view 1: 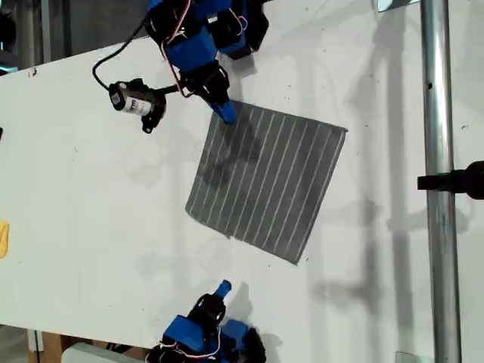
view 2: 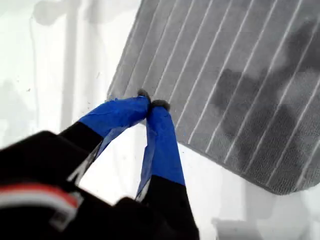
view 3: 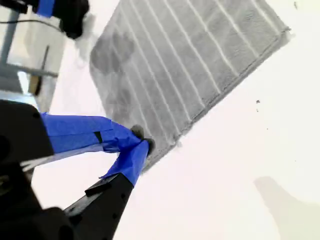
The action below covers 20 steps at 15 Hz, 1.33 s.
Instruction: Grasp corners of a towel and fold twice.
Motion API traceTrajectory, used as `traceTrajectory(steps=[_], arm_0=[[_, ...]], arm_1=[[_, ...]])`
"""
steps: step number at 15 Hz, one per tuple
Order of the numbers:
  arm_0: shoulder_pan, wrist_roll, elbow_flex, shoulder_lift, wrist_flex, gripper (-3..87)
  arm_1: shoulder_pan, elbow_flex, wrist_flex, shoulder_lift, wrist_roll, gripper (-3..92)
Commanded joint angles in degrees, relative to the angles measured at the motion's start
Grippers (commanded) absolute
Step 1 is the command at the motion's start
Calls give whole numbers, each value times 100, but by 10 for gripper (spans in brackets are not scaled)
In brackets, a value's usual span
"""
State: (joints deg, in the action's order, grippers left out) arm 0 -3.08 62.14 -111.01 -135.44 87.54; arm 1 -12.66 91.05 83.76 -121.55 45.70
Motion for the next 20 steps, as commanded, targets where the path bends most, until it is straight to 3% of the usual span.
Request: traceTrajectory(steps=[1,4,7,9,12,13,15,20], arm_0=[[-246,-167,694,606,387,-30],[-202,-158,747,782,334,-30],[9,-132,650,756,246,-29],[62,-167,580,773,123,-29],[105,-149,396,765,44,-29],[123,-149,343,773,35,-29],[141,-176,229,773,-9,-29],[211,-211,44,765,-220,-29]], arm_1=[[-536,-1784,650,1239,185,-3],[-1072,-2487,1274,2048,1230,-3],[-1389,-3138,1740,2909,2900,-3],[-1591,-3340,1608,3375,3560,-3],[-1881,-3806,1485,4157,3885,-3],[-2004,-3806,1239,4280,3858,39],[-2250,-3832,844,4693,3762,221],[-2443,-3885,756,5704,3735,252]])
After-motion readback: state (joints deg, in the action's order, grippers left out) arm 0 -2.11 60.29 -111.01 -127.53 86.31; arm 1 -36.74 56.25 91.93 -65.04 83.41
